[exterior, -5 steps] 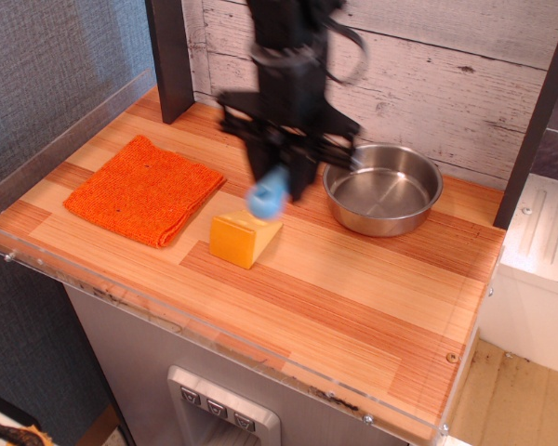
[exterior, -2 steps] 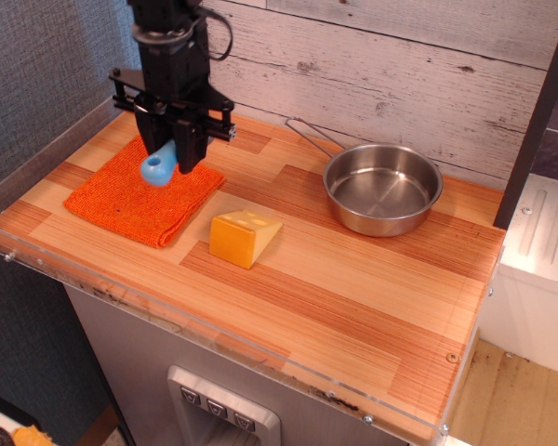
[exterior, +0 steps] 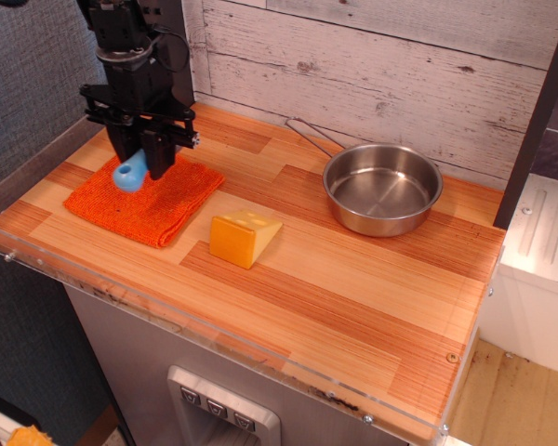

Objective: Put the spoon on the table

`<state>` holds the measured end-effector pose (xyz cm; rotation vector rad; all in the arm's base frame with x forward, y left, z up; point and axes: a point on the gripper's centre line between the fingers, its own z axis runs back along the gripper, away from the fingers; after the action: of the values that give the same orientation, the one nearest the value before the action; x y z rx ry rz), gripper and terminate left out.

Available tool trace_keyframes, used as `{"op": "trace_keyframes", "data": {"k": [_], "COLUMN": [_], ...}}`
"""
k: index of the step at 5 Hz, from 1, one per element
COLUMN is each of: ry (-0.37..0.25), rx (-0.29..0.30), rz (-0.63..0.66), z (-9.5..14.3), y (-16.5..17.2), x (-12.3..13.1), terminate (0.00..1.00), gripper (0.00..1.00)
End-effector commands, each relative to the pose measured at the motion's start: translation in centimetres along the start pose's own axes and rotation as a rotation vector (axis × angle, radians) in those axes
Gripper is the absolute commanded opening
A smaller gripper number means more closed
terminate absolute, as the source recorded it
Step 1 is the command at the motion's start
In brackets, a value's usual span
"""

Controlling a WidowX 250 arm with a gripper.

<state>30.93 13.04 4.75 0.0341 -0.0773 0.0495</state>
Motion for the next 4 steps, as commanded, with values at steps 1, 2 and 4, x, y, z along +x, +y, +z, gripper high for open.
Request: {"op": "trace_keyframes", "data": {"k": [1,2,4], "ry": [-0.031,-0.022,-0.001], "rx": [0.026,0.037,0.059], "rz": [0.008,-0.043,-0.1], "z": [0.5,0.8,2.2], "y": [1.1,0.8,-0.7], "x": [-0.2,0.0,0.4], "terminate": [0.0,0.0,0.0], "gripper": [0.0,1.0,1.0]}}
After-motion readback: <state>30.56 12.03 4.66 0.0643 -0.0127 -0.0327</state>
